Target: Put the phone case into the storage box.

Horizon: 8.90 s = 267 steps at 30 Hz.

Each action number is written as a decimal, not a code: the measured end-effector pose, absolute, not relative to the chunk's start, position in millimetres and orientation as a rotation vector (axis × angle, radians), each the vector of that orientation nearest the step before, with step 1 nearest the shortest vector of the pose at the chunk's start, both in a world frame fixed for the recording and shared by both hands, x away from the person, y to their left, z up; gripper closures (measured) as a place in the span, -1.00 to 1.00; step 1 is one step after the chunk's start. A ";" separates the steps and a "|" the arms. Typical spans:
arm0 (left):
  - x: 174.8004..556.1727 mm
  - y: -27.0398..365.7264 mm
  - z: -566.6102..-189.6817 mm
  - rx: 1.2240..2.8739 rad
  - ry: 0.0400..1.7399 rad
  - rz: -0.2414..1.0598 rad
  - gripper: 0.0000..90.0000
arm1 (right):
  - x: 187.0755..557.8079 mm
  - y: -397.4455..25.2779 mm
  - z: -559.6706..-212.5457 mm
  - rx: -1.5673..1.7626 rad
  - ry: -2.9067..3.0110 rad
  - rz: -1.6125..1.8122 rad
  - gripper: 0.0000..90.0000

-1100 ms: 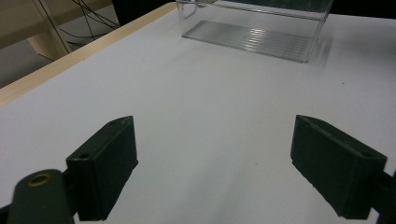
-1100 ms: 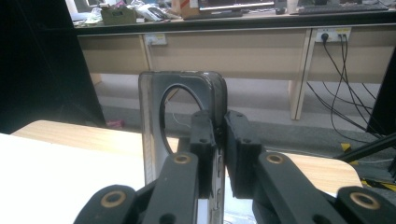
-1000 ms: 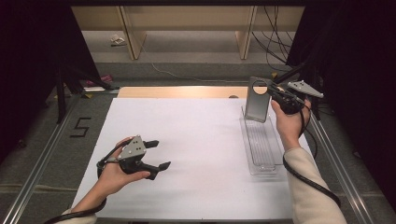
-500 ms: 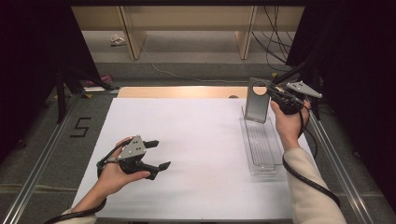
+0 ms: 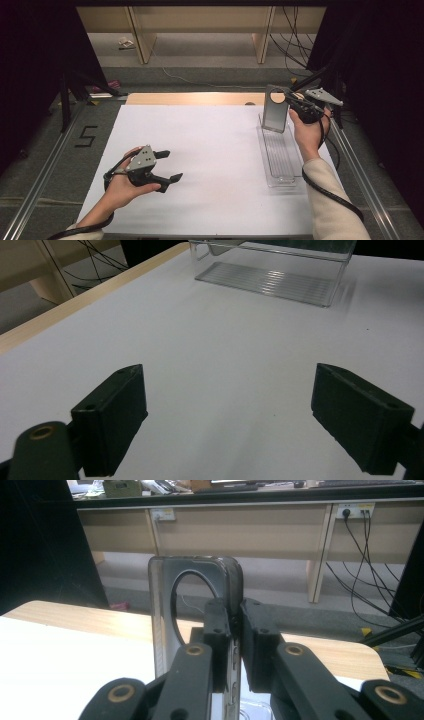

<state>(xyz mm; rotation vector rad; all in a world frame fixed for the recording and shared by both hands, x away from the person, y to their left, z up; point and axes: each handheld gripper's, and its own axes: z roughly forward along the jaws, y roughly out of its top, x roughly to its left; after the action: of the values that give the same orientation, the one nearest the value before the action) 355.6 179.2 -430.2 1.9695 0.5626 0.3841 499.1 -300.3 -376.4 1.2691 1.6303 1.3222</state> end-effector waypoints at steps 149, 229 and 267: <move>355.7 177.5 -430.4 1.970 0.561 0.374 -0.69 | 540.2 -296.4 -410.3 1.341 1.711 1.145 0.63; 356.5 179.7 -429.4 1.968 0.569 0.382 -0.69 | 487.9 -294.5 -401.3 1.339 1.796 1.211 -0.61; 356.1 180.4 -428.5 1.964 0.571 0.388 -0.69 | 439.5 -287.2 -393.9 1.260 1.885 1.281 -0.63</move>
<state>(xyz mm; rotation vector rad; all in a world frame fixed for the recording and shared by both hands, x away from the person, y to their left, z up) 356.1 180.4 -428.5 1.9635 0.5711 0.3877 439.5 -287.2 -393.9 1.2598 1.8854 1.2814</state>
